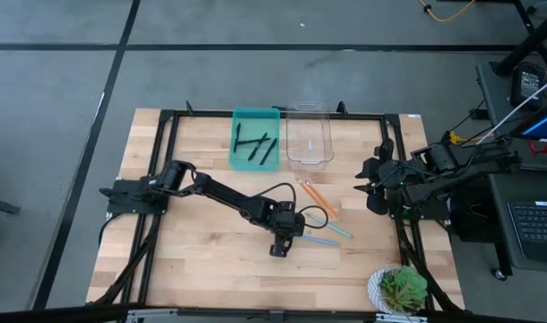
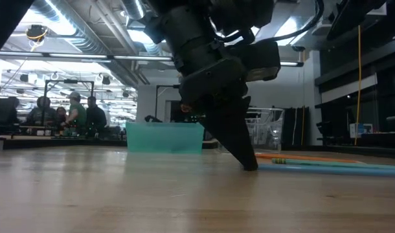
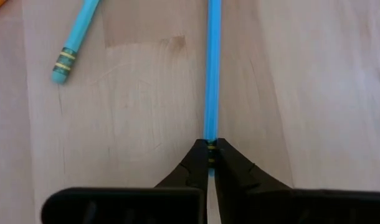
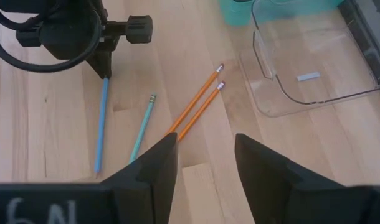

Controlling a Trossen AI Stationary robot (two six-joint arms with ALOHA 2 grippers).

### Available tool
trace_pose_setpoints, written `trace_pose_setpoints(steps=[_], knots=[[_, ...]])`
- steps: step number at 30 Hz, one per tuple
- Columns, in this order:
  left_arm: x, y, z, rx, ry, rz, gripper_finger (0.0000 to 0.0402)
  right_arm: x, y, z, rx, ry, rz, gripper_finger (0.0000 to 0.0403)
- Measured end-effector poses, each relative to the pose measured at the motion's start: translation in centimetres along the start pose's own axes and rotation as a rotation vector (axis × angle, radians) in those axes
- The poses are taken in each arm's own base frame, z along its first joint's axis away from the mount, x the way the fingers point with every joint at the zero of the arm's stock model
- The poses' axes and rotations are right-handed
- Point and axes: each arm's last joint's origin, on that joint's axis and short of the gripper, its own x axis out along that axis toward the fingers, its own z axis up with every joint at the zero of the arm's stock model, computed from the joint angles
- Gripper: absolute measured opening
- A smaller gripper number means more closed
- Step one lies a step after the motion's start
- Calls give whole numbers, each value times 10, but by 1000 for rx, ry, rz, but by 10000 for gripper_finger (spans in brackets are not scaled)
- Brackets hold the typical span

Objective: Sort pens & pencils
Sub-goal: Put the blue pencil into the transparent bin

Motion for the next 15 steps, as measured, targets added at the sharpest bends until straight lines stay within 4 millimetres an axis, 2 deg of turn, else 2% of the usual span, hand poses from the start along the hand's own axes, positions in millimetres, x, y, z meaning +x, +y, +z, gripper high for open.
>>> trace_pose_setpoints(steps=[6, 15], knots=[[-9, 3, 6, 13, 63, 67, 3, 0, 0, 0, 0, 0, 0, 162], [-10, 3, 7, 15, 53, 69, 3, 0, 0, 0, -5, 6, 16, 162]])
